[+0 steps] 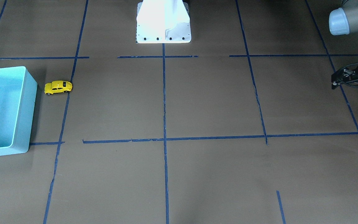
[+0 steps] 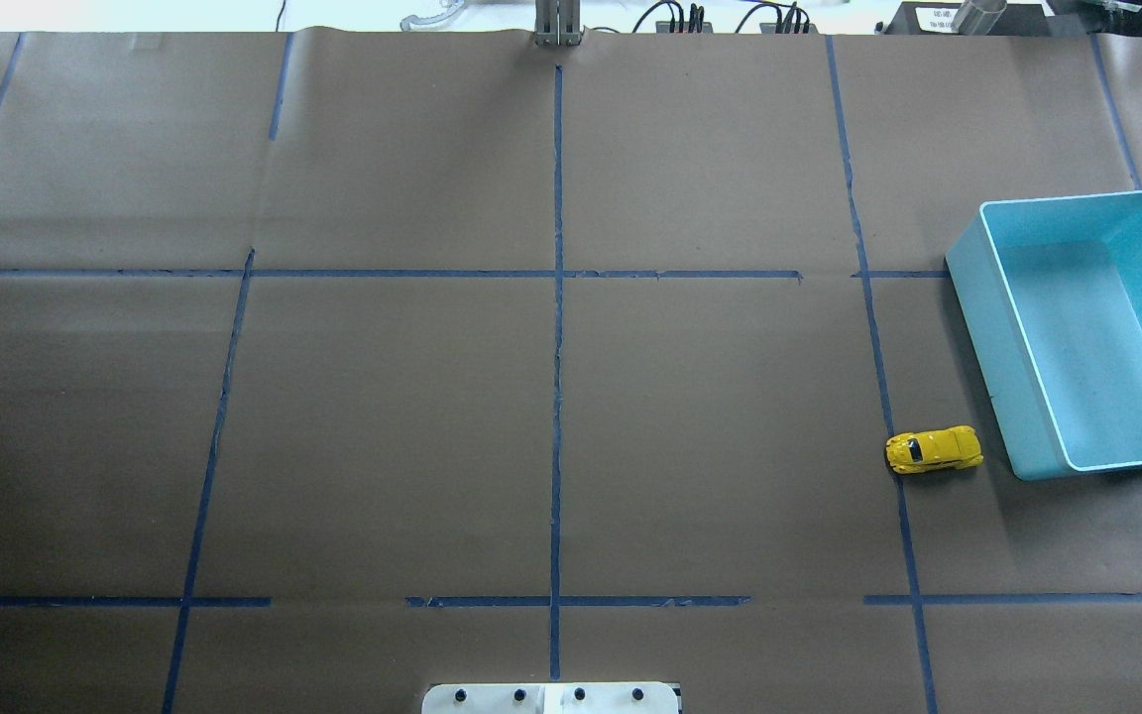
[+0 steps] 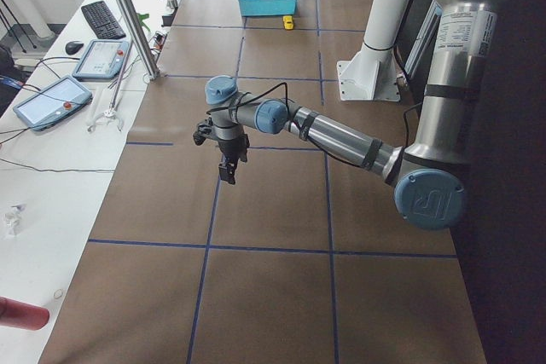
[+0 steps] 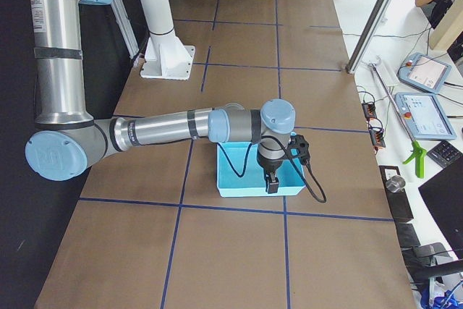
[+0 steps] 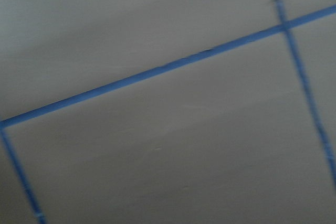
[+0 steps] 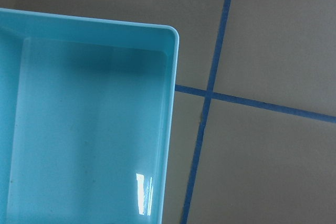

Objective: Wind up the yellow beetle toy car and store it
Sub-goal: 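Move the right gripper down over the car beside the blue bin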

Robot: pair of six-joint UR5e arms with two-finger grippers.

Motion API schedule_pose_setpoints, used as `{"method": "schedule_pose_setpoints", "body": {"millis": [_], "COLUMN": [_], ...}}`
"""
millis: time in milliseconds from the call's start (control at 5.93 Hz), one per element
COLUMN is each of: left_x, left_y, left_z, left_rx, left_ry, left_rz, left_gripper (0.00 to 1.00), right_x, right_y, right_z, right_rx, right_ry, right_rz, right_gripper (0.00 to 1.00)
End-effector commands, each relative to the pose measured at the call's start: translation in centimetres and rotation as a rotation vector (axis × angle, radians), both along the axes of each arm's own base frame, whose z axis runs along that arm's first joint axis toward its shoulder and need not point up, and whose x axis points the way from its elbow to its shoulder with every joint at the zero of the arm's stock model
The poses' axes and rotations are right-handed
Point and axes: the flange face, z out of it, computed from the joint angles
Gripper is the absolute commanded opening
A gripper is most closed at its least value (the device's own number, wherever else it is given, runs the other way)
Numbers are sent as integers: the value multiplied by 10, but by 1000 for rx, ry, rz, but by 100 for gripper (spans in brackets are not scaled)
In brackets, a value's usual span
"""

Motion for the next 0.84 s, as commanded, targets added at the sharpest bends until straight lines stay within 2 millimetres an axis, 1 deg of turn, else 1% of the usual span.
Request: {"method": "schedule_pose_setpoints", "body": {"millis": [0, 169, 337, 506, 675], "left_x": [-30, -60, -95, -116, -127], "left_y": [9, 27, 35, 51, 60], "left_z": [29, 62, 77, 104, 117], "left_rx": [-37, -80, -116, -198, -215], "left_ry": [-29, -39, -26, 45, 51], "left_rz": [-36, -63, -127, -173, -195], "left_gripper": [100, 100, 100, 100, 100], "right_x": [-54, -129, -156, -199, -243], "right_y": [8, 17, 28, 42, 76], "right_z": [-69, -89, -122, -148, -178], "right_rx": [143, 184, 262, 350, 488], "right_ry": [-8, -26, -43, -14, 18], "right_rz": [-110, -264, -325, -419, -554], "right_gripper": [100, 100, 100, 100, 100]}}
